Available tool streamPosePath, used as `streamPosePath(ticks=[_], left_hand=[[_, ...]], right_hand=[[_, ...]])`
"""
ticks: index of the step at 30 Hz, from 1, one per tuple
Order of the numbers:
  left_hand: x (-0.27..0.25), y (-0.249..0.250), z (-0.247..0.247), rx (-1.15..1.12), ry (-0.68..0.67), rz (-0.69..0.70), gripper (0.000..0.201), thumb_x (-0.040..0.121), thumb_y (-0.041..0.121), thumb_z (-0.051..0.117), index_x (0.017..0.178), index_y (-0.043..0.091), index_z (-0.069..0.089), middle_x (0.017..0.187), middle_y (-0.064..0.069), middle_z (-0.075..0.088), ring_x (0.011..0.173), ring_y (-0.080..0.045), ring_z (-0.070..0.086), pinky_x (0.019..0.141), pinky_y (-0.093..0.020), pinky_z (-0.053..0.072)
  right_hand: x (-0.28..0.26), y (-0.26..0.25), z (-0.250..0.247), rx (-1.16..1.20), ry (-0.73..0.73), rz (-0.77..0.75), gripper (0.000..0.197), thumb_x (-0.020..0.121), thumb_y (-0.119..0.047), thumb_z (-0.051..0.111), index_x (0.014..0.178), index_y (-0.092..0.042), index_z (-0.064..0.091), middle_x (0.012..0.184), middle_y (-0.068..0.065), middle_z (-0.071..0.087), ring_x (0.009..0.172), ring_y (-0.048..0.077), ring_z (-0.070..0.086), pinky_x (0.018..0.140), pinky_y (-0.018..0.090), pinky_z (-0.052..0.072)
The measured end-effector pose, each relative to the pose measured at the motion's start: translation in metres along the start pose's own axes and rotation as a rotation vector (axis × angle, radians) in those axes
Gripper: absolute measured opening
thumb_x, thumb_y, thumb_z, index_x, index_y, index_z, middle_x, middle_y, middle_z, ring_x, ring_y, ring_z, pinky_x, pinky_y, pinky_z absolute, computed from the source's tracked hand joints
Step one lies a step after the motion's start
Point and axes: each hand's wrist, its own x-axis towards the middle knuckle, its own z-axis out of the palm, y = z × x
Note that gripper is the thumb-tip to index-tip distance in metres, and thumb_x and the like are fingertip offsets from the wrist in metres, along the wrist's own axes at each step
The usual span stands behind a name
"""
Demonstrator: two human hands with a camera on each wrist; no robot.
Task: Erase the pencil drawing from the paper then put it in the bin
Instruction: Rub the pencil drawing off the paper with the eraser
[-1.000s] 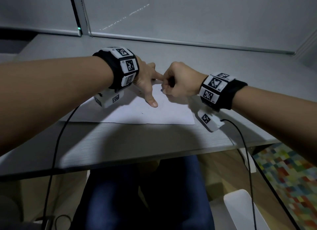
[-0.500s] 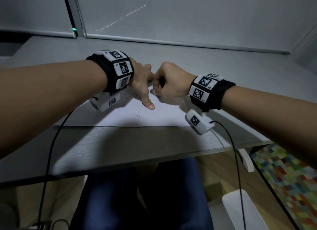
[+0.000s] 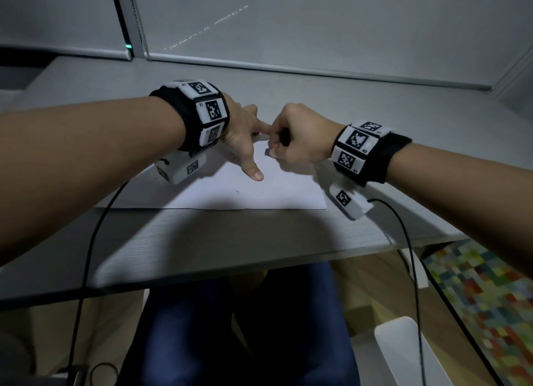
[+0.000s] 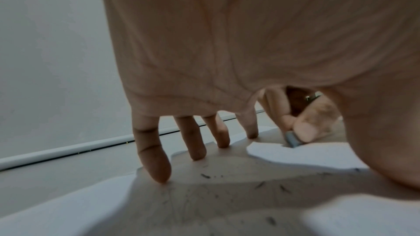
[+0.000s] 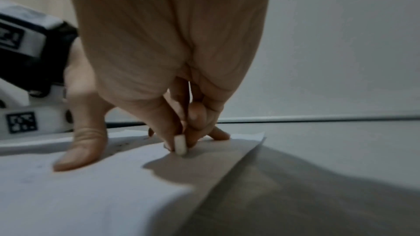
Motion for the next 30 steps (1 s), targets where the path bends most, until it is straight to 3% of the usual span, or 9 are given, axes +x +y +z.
streamPosePath(ticks=[4,8,11,16,21,23,26,28,30], left_hand=[[-0.001,0.001,-0.001,0.014,-0.004,0.001,0.115,0.060,0.088,0.076,0.156,0.064,0.018,0.131,-0.001,0.033,0.137,-0.037,0.041,0.091,-0.046,0.036],[-0.002,0.000,-0.002,0.009,-0.013,0.007,0.108,0.058,0.088,0.078,0.150,0.063,0.029,0.130,0.001,0.033,0.133,-0.036,0.043,0.090,-0.045,0.037],[-0.002,0.002,-0.002,0.020,-0.009,0.009,0.110,0.055,0.091,0.076,0.150,0.067,0.026,0.128,0.002,0.033,0.132,-0.035,0.044,0.089,-0.045,0.037],[-0.001,0.001,0.002,0.077,0.073,-0.036,0.111,0.074,0.093,0.059,0.164,0.056,0.006,0.153,-0.002,0.032,0.142,-0.040,0.042,0.095,-0.049,0.037],[-0.007,-0.001,0.010,0.039,0.202,0.077,0.064,0.101,0.069,0.043,0.159,0.046,0.030,0.157,0.000,0.037,0.132,-0.039,0.051,0.105,-0.052,0.043],[-0.010,-0.005,0.010,0.033,0.158,0.132,0.077,0.094,0.080,0.046,0.162,0.050,0.026,0.160,0.004,0.035,0.141,-0.034,0.043,0.112,-0.055,0.039],[-0.012,-0.006,0.007,0.017,0.065,0.150,0.108,0.067,0.099,0.055,0.161,0.055,0.024,0.160,0.010,0.032,0.146,-0.028,0.040,0.118,-0.057,0.035],[-0.011,-0.005,0.007,0.017,0.060,0.142,0.117,0.054,0.102,0.054,0.159,0.058,0.026,0.160,0.012,0.032,0.145,-0.029,0.041,0.117,-0.057,0.037],[-0.009,-0.004,0.008,0.022,0.055,0.117,0.119,0.050,0.102,0.052,0.158,0.061,0.025,0.162,0.014,0.029,0.146,-0.029,0.039,0.117,-0.057,0.036]], right_hand=[[-0.004,0.000,0.000,-0.029,-0.003,0.003,0.012,0.087,-0.016,0.074,0.076,-0.012,0.076,0.077,0.001,0.079,0.073,0.013,0.075,0.076,0.036,0.065],[-0.022,-0.011,0.002,0.028,-0.051,-0.080,0.012,0.087,-0.016,0.075,0.078,-0.010,0.076,0.074,0.001,0.077,0.065,0.004,0.069,0.064,0.022,0.057],[-0.031,-0.014,-0.003,0.053,-0.150,-0.113,0.009,0.086,-0.015,0.079,0.079,-0.009,0.079,0.073,0.000,0.076,0.060,0.000,0.063,0.058,0.008,0.047],[-0.020,0.006,-0.015,0.033,-0.018,0.001,0.013,0.087,-0.021,0.076,0.080,-0.010,0.078,0.078,0.008,0.077,0.067,0.020,0.065,0.064,0.027,0.052],[-0.014,0.021,-0.011,-0.068,-0.068,0.047,0.014,0.091,-0.025,0.075,0.083,-0.015,0.076,0.082,0.002,0.077,0.082,0.024,0.072,0.083,0.037,0.061],[-0.011,0.024,-0.010,-0.076,-0.048,0.064,0.013,0.091,-0.026,0.074,0.082,-0.016,0.076,0.081,0.000,0.077,0.082,0.022,0.072,0.082,0.038,0.062],[-0.007,0.020,-0.011,-0.057,-0.033,0.054,0.014,0.091,-0.026,0.076,0.082,-0.015,0.078,0.078,-0.002,0.075,0.078,0.019,0.070,0.072,0.031,0.055],[-0.004,0.014,-0.009,-0.055,-0.013,0.046,0.015,0.092,-0.024,0.076,0.084,-0.012,0.078,0.079,0.000,0.074,0.078,0.021,0.070,0.070,0.028,0.052],[-0.003,0.012,-0.007,-0.057,0.003,0.056,0.014,0.091,-0.022,0.075,0.083,-0.012,0.078,0.079,0.001,0.074,0.079,0.022,0.072,0.072,0.031,0.059]])
